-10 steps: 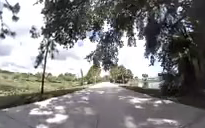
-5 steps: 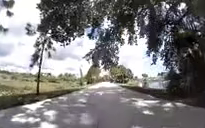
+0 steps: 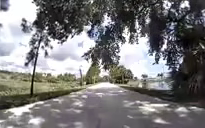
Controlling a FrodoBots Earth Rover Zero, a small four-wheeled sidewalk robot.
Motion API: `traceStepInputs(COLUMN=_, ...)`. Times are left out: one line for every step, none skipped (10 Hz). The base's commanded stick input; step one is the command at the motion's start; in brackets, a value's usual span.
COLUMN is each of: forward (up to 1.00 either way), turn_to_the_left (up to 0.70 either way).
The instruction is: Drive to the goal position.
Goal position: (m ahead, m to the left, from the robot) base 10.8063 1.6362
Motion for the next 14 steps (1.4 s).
traceStepInputs(forward=0.70, turn_to_the_left=0.00)
traceStepInputs(forward=0.70, turn_to_the_left=0.00)
traceStepInputs(forward=0.70, turn_to_the_left=0.00)
traceStepInputs(forward=0.70, turn_to_the_left=0.00)
traceStepInputs(forward=0.70, turn_to_the_left=0.00)
traceStepInputs(forward=0.70, turn_to_the_left=0.00)
traceStepInputs(forward=0.70, turn_to_the_left=0.00)
traceStepInputs(forward=0.70, turn_to_the_left=0.00)
traceStepInputs(forward=0.70, turn_to_the_left=0.00)
traceStepInputs(forward=0.70, turn_to_the_left=0.00)
traceStepInputs(forward=0.70, turn_to_the_left=0.00)
traceStepInputs(forward=0.70, turn_to_the_left=0.00)
traceStepInputs(forward=0.70, turn_to_the_left=0.00)
traceStepInputs(forward=0.70, turn_to_the_left=0.00)
